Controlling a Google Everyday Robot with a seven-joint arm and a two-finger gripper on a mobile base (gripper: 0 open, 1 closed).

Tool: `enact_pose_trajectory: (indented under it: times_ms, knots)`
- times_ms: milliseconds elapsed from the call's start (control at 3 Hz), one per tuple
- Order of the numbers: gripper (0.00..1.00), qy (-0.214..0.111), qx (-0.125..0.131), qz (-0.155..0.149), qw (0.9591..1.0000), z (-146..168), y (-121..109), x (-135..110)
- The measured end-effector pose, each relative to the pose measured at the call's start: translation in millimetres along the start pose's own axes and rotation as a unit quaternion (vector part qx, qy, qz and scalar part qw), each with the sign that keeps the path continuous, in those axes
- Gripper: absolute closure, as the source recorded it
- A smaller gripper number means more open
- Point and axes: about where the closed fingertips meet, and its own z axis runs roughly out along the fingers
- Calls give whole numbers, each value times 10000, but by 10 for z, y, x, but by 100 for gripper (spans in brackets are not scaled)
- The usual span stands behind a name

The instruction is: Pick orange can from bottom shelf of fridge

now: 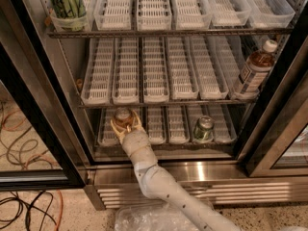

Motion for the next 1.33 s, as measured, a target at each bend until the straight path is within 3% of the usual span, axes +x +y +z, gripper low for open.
enact_pose_trajectory:
  times_ms: [667, 1333]
  knots:
    - [100, 100, 52, 80, 9999, -393, 83, -103]
    - [100, 399, -279, 227, 9986, -1027, 411, -237]
